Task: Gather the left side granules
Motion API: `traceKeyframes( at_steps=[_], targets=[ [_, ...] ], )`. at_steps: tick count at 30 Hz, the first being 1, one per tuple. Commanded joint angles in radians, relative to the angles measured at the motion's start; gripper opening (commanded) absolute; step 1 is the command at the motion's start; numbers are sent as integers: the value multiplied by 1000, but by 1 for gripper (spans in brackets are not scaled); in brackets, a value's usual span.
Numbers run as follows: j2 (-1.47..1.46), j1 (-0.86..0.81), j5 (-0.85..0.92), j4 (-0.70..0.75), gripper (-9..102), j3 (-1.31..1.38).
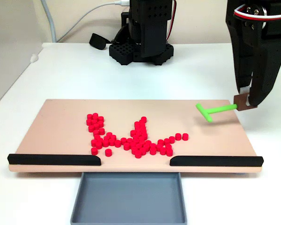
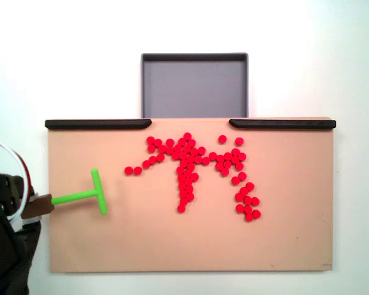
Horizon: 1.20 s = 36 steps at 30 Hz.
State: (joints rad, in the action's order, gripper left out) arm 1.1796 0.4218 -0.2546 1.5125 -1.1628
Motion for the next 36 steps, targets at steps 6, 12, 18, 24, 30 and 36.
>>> traceKeyframes(
  at_steps=[6, 12, 18, 24, 30, 36],
  targets=[
    [-25, -21, -17, -37, 0, 37],
    [-38, -32, -18, -60, 0, 38],
    [-78, -43, -15, -60, 0, 74],
    [-92, -52, -20, -60, 0, 78],
    [-103, -60, -21, -60, 0, 78],
    [-117, -75, -18, -60, 0, 78]
  ],
)
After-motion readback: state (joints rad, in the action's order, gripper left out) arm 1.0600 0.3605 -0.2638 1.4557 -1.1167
